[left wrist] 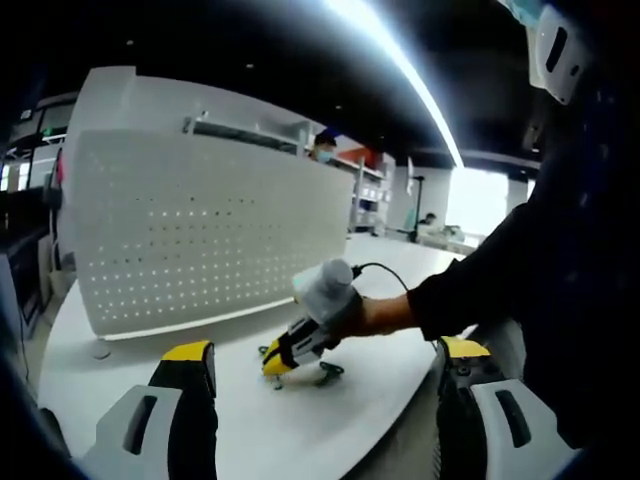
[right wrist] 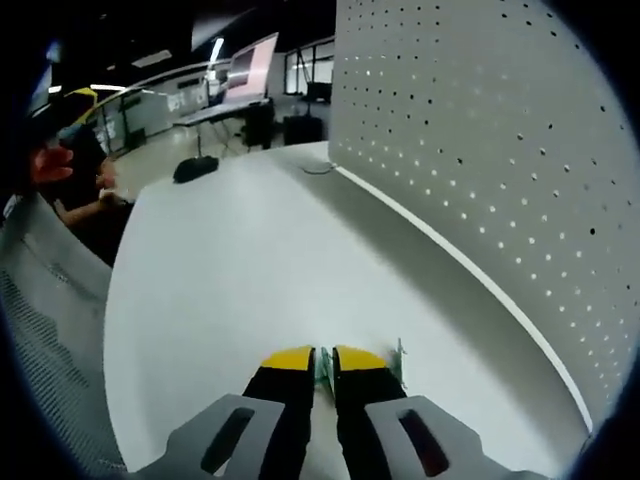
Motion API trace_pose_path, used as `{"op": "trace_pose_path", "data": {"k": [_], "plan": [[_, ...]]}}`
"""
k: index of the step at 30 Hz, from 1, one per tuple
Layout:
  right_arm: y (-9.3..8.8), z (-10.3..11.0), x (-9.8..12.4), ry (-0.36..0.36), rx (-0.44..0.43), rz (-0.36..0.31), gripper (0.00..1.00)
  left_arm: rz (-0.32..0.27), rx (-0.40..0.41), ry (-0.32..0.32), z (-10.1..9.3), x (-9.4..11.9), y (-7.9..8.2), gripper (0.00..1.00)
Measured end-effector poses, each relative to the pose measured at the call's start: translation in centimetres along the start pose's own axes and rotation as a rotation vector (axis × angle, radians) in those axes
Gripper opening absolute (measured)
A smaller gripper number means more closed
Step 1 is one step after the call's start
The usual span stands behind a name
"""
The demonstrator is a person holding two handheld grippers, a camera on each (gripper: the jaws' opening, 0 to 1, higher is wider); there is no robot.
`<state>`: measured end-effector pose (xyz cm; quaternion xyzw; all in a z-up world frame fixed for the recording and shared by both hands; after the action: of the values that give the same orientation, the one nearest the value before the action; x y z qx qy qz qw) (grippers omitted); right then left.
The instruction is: Insert the hook assembly into the mounting plate slot until the hook locks in place.
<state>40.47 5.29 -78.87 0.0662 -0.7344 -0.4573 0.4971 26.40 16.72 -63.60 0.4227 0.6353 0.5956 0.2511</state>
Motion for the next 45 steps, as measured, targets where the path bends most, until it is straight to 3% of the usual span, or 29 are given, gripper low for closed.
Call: {"op": "trace_pose_path", "data": {"k": [8,13,30,37,45], "plan": [[-0.2,-0.2,-0.2,-0.002,0.035,0.032,0.01,-0.005,0.002,0.002,0.0,0.1,0.0,0.92],[-0.4,-0.3,0.2,0.005,0.03,0.032,0.05,-0.003,0.001,-0.002,0.0,0.1,0.0,0.92],[-1.0,-0.5,0.8,-0.01,0.062,0.051,0.03,-0.008,0.002,0.0,0.0,0.1,0.1,0.92],[-0.9,-0.7,0.8,-0.022,0.089,0.049,0.0,-0.008,0.002,-0.002,0.0,0.1,0.0,0.92],[-0.1,-0.9,1.6,-0.011,0.053,0.017,0.0,-0.008,0.0,-0.004,0.0,0.0,0.1,0.92]]}}
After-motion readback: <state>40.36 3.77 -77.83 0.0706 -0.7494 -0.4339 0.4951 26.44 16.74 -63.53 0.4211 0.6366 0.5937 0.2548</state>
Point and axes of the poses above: the point that each gripper's makers call its tool centre point, and the gripper's own axes: x roughly backward along the fingers, z roughly to its left, y roughly out of its top, the point moved 4 cm from there along x, roughly backward along the fingers, and after that the axes turned 1 degree about x, right-handed, at the moved point
